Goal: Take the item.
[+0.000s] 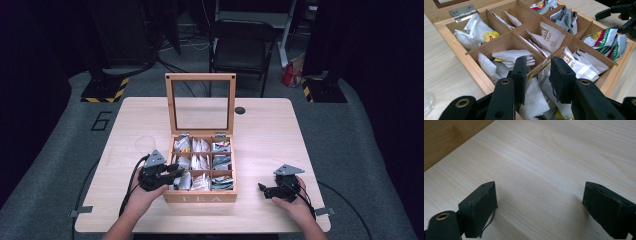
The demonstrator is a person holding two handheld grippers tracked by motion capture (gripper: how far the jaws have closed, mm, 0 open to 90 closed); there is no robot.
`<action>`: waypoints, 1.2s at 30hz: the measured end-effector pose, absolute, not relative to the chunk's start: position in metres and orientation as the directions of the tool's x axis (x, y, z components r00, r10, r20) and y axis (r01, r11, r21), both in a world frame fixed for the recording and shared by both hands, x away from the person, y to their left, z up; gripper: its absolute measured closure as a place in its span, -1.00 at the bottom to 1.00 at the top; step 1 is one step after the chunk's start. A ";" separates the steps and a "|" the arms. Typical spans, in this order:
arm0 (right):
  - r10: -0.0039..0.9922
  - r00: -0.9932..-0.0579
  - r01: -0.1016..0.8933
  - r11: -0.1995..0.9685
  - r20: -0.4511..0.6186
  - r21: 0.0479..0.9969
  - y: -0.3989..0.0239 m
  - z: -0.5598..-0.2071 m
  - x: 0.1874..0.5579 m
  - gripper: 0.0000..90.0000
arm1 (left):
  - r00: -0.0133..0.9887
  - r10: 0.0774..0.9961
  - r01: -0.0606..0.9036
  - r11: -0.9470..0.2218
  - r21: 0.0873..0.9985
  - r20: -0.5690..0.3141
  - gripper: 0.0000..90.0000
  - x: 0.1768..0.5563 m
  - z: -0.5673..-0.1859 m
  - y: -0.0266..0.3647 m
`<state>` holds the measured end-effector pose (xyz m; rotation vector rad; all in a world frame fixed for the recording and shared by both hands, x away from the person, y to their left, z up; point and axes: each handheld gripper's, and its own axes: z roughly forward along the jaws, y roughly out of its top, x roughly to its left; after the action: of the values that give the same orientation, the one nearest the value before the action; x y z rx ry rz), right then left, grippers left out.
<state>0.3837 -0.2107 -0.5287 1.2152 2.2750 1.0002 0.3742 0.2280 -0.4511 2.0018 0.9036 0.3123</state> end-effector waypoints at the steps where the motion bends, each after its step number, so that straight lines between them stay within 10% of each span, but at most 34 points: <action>1: 0.830 -0.558 0.565 0.375 0.005 0.735 -0.211 -0.529 0.384 -0.75 | 0.703 0.701 0.473 -0.339 0.813 -0.117 0.48 0.375 -0.451 0.227; 36: 0.830 -0.558 0.565 0.375 0.005 0.735 -0.211 -0.529 0.384 -0.75 | 0.725 0.684 0.447 -0.375 0.813 -0.083 1.00 0.379 -0.453 0.221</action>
<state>0.3837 -0.2107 -0.5287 1.2149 2.2756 1.0002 0.3794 0.2208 -0.4533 2.0319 0.8584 0.3351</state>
